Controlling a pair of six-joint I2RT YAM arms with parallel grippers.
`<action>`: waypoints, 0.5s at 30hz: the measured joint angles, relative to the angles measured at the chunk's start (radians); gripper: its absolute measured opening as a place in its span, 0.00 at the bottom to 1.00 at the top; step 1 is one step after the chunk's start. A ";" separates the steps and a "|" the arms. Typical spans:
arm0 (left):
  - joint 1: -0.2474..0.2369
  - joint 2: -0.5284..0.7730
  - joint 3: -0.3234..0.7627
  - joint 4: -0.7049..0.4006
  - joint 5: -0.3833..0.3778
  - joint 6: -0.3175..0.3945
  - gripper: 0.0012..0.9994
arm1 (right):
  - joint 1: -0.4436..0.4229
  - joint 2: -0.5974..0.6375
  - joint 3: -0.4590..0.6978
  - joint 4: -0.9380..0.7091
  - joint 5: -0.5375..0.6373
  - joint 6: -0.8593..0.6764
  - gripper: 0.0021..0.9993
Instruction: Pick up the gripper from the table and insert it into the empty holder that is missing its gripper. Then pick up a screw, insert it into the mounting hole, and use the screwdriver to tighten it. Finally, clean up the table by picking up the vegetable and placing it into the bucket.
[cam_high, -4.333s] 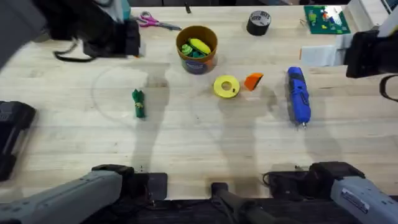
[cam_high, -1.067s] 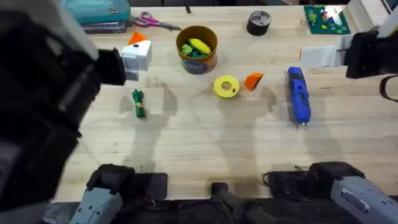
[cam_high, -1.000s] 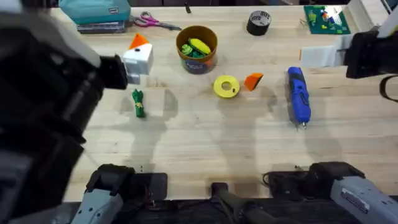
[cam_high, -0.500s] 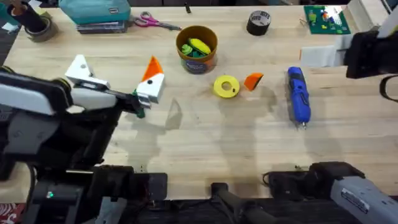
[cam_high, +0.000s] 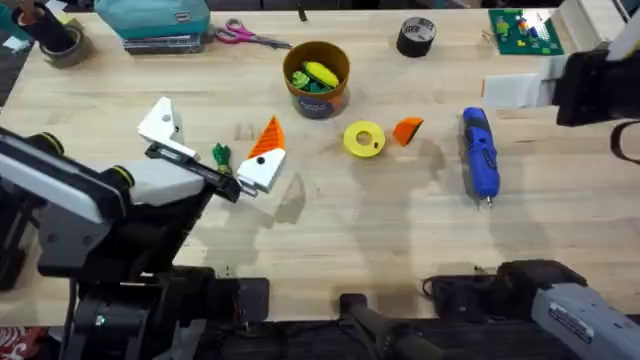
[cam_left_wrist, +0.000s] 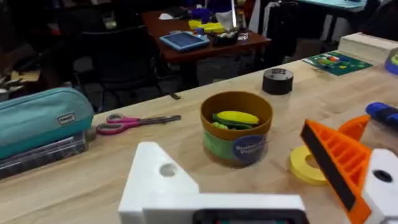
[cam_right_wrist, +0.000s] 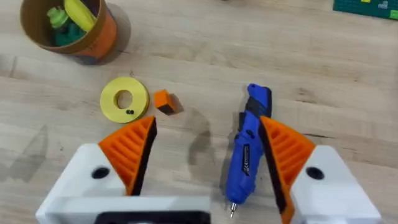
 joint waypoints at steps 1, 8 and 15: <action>0.000 -0.004 -0.002 0.001 0.006 0.000 0.99 | 0.000 0.000 0.000 0.000 0.000 0.000 1.00; 0.000 -0.046 -0.065 0.071 0.064 0.000 0.99 | 0.000 0.000 0.000 0.000 0.000 0.000 1.00; 0.000 -0.068 -0.129 0.155 0.130 0.000 0.99 | 0.000 0.000 0.000 0.000 0.000 0.000 1.00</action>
